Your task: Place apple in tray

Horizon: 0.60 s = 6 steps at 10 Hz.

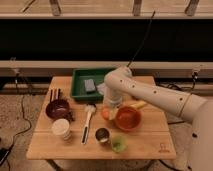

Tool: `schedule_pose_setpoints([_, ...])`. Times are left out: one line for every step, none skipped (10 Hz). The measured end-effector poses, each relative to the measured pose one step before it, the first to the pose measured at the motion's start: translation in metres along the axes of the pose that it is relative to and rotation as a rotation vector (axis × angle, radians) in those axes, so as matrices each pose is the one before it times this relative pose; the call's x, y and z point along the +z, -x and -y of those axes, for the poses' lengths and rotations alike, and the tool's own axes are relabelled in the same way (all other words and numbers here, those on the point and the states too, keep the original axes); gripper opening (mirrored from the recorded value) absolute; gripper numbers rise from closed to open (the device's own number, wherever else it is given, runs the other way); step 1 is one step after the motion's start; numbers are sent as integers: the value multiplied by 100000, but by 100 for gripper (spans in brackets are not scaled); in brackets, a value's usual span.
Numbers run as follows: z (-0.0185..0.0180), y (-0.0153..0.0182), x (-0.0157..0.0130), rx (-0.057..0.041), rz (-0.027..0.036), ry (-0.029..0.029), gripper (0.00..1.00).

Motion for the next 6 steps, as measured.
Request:
schedule_pose_setpoints([1634,-511,-1525,-69,-470,-1837,0])
schedule_pose_setpoints([1604,-473,-1214,-14,-356,-1413,0])
schedule_pose_setpoints([1291,-453,-727,475,220,-1104,0])
schedule_pose_setpoints([1234,-862,-1239,2381,1725,-1251,0])
schedule_pose_setpoints([332,-685,-746,1745,1042,-194,0])
schedule_pose_setpoints([243,-208,-282,588,485,-475,0])
